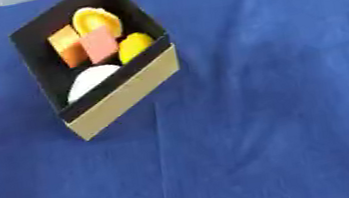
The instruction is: Pick up objects on the table and place them in the box.
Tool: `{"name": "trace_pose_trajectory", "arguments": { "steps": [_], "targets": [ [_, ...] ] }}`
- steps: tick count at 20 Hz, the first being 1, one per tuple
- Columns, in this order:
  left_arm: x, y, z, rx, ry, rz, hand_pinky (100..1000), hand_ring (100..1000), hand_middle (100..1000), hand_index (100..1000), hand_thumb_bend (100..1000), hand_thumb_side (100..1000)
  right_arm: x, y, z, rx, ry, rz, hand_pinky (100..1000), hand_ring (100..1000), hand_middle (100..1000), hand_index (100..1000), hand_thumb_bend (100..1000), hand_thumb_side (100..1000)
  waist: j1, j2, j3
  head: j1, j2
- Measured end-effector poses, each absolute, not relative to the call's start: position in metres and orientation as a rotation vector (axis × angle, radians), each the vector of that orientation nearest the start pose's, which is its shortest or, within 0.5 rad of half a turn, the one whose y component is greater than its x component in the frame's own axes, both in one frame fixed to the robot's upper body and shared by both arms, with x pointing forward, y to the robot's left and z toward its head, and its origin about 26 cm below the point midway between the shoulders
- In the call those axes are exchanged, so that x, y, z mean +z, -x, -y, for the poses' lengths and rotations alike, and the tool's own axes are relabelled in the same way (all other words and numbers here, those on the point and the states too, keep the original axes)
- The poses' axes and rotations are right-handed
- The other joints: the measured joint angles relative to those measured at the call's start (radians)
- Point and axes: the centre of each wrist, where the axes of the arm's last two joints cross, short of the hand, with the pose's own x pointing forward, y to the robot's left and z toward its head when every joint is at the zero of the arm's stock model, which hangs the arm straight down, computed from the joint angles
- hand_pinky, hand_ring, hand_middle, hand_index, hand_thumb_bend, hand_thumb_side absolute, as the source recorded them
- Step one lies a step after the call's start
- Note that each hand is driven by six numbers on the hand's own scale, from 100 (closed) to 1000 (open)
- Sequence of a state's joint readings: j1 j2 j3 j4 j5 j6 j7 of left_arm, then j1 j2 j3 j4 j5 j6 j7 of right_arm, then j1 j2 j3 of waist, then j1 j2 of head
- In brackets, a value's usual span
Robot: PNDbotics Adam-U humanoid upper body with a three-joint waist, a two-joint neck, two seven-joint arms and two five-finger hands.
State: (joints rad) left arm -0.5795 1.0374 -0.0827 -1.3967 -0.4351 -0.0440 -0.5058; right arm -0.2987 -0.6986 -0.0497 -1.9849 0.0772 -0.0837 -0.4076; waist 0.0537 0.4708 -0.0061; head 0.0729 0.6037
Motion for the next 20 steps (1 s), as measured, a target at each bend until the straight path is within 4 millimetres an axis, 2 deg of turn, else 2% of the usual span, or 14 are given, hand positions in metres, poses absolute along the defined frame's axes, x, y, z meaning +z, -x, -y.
{"name": "trace_pose_trajectory", "arguments": {
  "steps": [5,8,12,14,16,17,20],
  "targets": [
    [0.288,-0.366,-0.434,-1.341,-1.014,1.246,871,872,836,885,596,231,0.246,-0.294,0.320,0.277,0.763,2.446,752,687,667,758,223,310,0.000,0.011,-0.002,0.002,-0.010],
    [0.282,-0.371,-0.436,-1.345,-1.012,1.215,869,867,823,879,583,226,0.246,-0.294,0.320,0.274,0.763,2.448,751,686,666,758,224,310,-0.002,0.021,-0.007,0.004,-0.016],
    [0.275,-0.376,-0.437,-1.356,-1.003,1.173,862,848,791,858,514,197,0.245,-0.294,0.320,0.265,0.762,2.449,750,685,666,758,222,312,-0.004,0.028,-0.009,0.005,-0.016],
    [0.273,-0.378,-0.438,-1.358,-1.000,1.158,851,801,729,814,395,195,0.245,-0.294,0.319,0.256,0.761,2.450,750,685,666,757,224,311,-0.003,0.029,-0.009,0.005,-0.017],
    [0.271,-0.379,-0.438,-1.363,-0.991,1.150,842,781,692,783,325,202,0.245,-0.294,0.319,0.251,0.763,2.450,749,685,666,757,224,310,-0.003,0.029,-0.010,0.005,-0.019],
    [0.271,-0.379,-0.438,-1.365,-0.985,1.151,834,769,672,766,247,203,0.245,-0.294,0.319,0.249,0.764,2.450,751,687,668,759,218,311,-0.002,0.029,-0.010,0.005,-0.019],
    [0.272,-0.379,-0.434,-1.368,-0.963,1.181,828,763,669,765,176,199,0.244,-0.294,0.319,0.244,0.765,2.449,754,690,670,761,208,312,-0.001,0.029,-0.010,0.004,-0.019]
  ]
}}
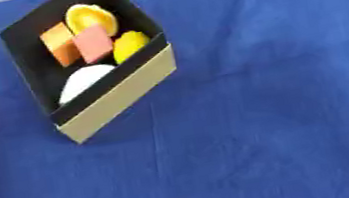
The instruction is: Pick up objects on the table and place them in the box.
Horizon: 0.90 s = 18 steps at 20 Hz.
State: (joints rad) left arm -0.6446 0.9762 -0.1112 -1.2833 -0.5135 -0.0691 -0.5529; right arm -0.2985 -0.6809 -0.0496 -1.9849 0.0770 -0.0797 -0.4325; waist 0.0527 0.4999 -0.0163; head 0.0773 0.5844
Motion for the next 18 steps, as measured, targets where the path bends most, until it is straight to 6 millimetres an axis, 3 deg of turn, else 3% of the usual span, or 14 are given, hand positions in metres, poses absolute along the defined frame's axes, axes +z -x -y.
{"name": "trace_pose_trajectory", "arguments": {
  "steps": [6,10,18],
  "targets": [
    [0.291,-0.374,-0.421,-1.342,-0.971,1.315,825,762,673,761,145,201,0.241,-0.293,0.320,0.238,0.763,2.443,757,689,661,763,199,313,0.005,-0.010,0.001,-0.006,0.000],
    [0.322,-0.366,-0.407,-1.335,-1.008,1.434,819,757,667,762,110,210,0.240,-0.292,0.322,0.237,0.767,2.437,757,689,661,762,199,310,0.013,-0.022,0.005,-0.016,0.005],
    [0.373,-0.353,-0.341,-1.533,-0.914,1.656,824,756,671,771,136,254,0.241,-0.292,0.322,0.255,0.758,2.444,757,688,661,762,201,306,0.032,-0.047,0.000,-0.040,0.015]
  ]
}}
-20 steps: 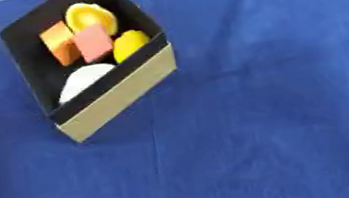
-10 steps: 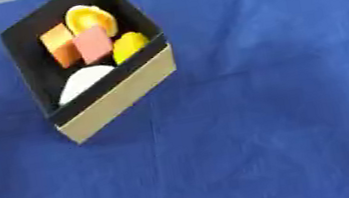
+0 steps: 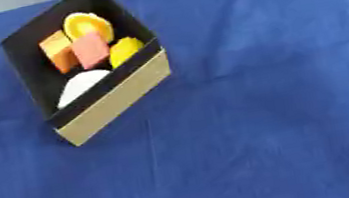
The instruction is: Pick up objects on the table and place them in the box.
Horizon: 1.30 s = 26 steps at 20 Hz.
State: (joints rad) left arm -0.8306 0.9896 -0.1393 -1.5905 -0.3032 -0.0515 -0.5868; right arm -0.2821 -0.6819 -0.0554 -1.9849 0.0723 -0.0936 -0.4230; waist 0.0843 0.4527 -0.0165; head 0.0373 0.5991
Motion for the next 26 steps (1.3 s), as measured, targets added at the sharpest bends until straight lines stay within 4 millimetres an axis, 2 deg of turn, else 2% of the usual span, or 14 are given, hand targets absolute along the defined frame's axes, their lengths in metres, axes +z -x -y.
{"name": "trace_pose_trajectory", "arguments": {
  "steps": [5,9,15,18,19,21,22,23,24,26],
  "targets": [
    [0.383,-0.354,-0.294,-1.712,-0.819,1.693,827,761,680,779,190,290,0.243,-0.293,0.322,0.264,0.747,2.448,757,688,661,761,203,305,0.011,-0.005,-0.011,-0.004,0.007],
    [0.377,-0.362,-0.272,-1.800,-0.770,1.667,832,772,699,794,252,297,0.244,-0.294,0.320,0.271,0.734,2.453,756,687,660,760,203,306,0.017,-0.006,-0.020,-0.003,0.007],
    [0.364,-0.383,-0.263,-1.828,-0.803,1.583,833,780,710,806,282,310,0.247,-0.294,0.319,0.272,0.724,2.463,755,685,660,760,201,307,0.022,-0.006,-0.028,0.005,0.007],
    [0.359,-0.392,-0.261,-1.824,-0.813,1.573,840,795,730,832,331,334,0.247,-0.294,0.319,0.272,0.721,2.464,755,684,659,759,202,308,0.022,-0.005,-0.034,0.007,0.006],
    [0.357,-0.394,-0.259,-1.826,-0.817,1.570,843,804,744,847,361,357,0.247,-0.294,0.319,0.272,0.720,2.464,754,684,658,758,201,308,0.022,-0.005,-0.035,0.008,0.006],
    [0.356,-0.398,-0.257,-1.831,-0.830,1.568,855,840,800,897,499,468,0.247,-0.294,0.318,0.271,0.719,2.464,754,683,658,758,200,309,0.023,-0.004,-0.037,0.010,0.006],
    [0.355,-0.399,-0.256,-1.834,-0.837,1.568,858,850,818,911,537,497,0.248,-0.294,0.318,0.271,0.719,2.464,754,683,658,758,199,309,0.023,-0.004,-0.039,0.011,0.006],
    [0.355,-0.400,-0.255,-1.836,-0.843,1.574,859,853,823,915,546,504,0.248,-0.295,0.318,0.271,0.718,2.465,754,683,658,758,199,309,0.024,-0.003,-0.039,0.012,0.006],
    [0.354,-0.401,-0.254,-1.838,-0.850,1.578,869,870,836,925,609,507,0.248,-0.295,0.318,0.270,0.717,2.467,753,682,658,757,199,309,0.024,-0.003,-0.039,0.013,0.006],
    [0.353,-0.403,-0.253,-1.840,-0.873,1.582,875,884,846,935,648,501,0.249,-0.295,0.318,0.270,0.716,2.468,753,682,657,757,198,310,0.025,-0.003,-0.039,0.013,0.006]
  ]
}}
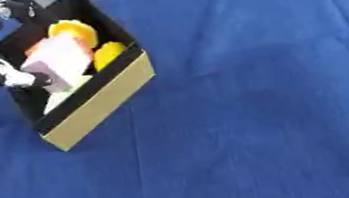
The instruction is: Pick up objects on the table and place them in the box.
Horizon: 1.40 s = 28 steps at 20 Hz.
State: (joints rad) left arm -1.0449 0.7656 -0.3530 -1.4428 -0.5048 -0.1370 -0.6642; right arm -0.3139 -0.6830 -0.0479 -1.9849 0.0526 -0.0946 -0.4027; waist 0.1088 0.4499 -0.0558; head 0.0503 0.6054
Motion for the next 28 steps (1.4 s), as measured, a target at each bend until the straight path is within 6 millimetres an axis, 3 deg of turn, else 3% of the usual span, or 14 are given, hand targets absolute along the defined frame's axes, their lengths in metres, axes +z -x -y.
{"name": "trace_pose_trajectory", "arguments": {
  "steps": [5,7,11,14,17,21,25,28],
  "targets": [
    [0.351,-0.406,-0.256,-1.834,-0.940,1.565,874,884,844,935,643,478,0.249,-0.295,0.317,0.269,0.711,2.469,753,681,657,756,198,309,0.000,0.000,-0.001,0.000,0.000],
    [0.350,-0.407,-0.256,-1.830,-0.940,1.570,865,875,832,926,594,479,0.249,-0.295,0.317,0.269,0.710,2.470,753,681,657,756,198,308,0.000,0.000,-0.001,0.000,0.000],
    [0.347,-0.405,-0.256,-1.788,-0.923,1.629,839,839,789,884,435,482,0.249,-0.295,0.317,0.268,0.710,2.471,753,682,658,757,203,302,-0.001,-0.001,0.003,-0.001,0.000],
    [0.349,-0.387,-0.260,-1.664,-0.909,1.793,806,798,740,852,242,576,0.249,-0.295,0.317,0.268,0.710,2.473,756,687,662,759,203,296,-0.006,-0.011,0.014,-0.017,0.002],
    [0.354,-0.352,-0.273,-1.355,-0.863,2.078,790,784,725,850,194,607,0.250,-0.295,0.318,0.273,0.710,2.479,760,692,667,762,203,291,-0.015,-0.020,0.027,-0.043,0.011],
    [0.342,-0.310,-0.291,-0.814,-0.744,2.361,778,775,711,853,168,647,0.252,-0.294,0.320,0.271,0.725,2.489,763,697,671,764,202,287,-0.032,-0.033,0.037,-0.070,0.019],
    [0.320,-0.299,-0.306,-0.398,-0.573,2.479,776,771,705,857,171,687,0.253,-0.294,0.321,0.268,0.748,2.494,765,701,675,767,184,290,-0.050,-0.041,0.042,-0.081,0.020],
    [0.297,-0.298,-0.314,-0.180,-0.436,2.499,775,769,702,860,159,722,0.253,-0.294,0.322,0.263,0.762,2.497,767,703,678,769,169,293,-0.062,-0.048,0.043,-0.088,0.020]
  ]
}}
